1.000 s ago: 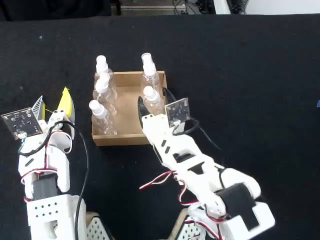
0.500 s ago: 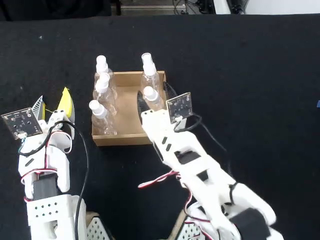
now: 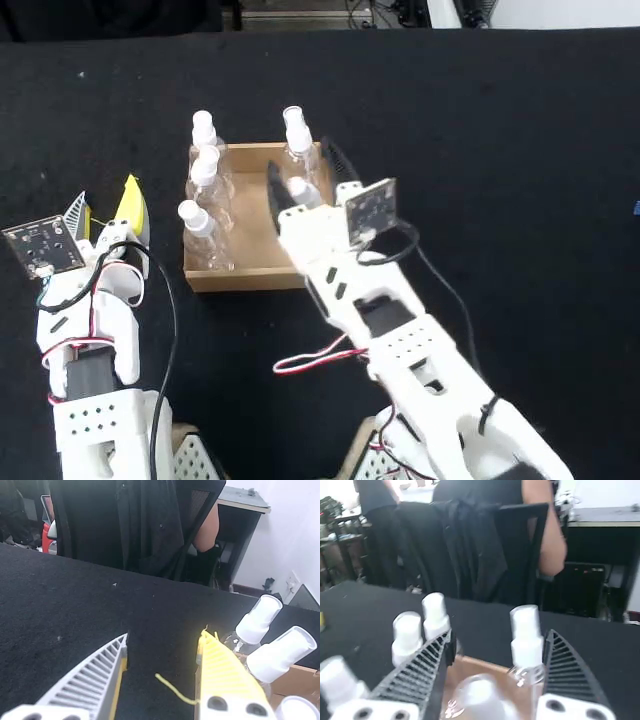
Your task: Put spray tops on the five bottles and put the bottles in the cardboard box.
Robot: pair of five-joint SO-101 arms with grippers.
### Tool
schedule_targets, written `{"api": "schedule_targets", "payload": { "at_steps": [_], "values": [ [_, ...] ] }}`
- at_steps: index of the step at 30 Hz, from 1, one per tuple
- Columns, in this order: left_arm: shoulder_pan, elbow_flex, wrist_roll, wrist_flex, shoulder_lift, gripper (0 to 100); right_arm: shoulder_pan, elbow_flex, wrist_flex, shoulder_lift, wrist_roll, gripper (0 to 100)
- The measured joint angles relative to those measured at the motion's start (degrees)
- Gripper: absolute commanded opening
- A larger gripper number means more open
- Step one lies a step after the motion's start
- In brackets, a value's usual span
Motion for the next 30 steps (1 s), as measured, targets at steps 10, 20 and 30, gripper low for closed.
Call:
{"api": "schedule_targets", "payload": {
  "at_steps": [10,20,30],
  "values": [
    [0.00,0.00,0.00,0.00,0.00,20,5.10,-1.05,10.46,-16.00,0.00,24.3],
    [0.00,-4.92,0.00,11.43,0.00,2,18.20,-1.14,36.57,-38.07,0.00,3.8],
    [-1.85,-6.42,0.09,26.73,-0.26,3,32.26,10.46,42.99,-47.30,0.00,1.0]
  ]
}}
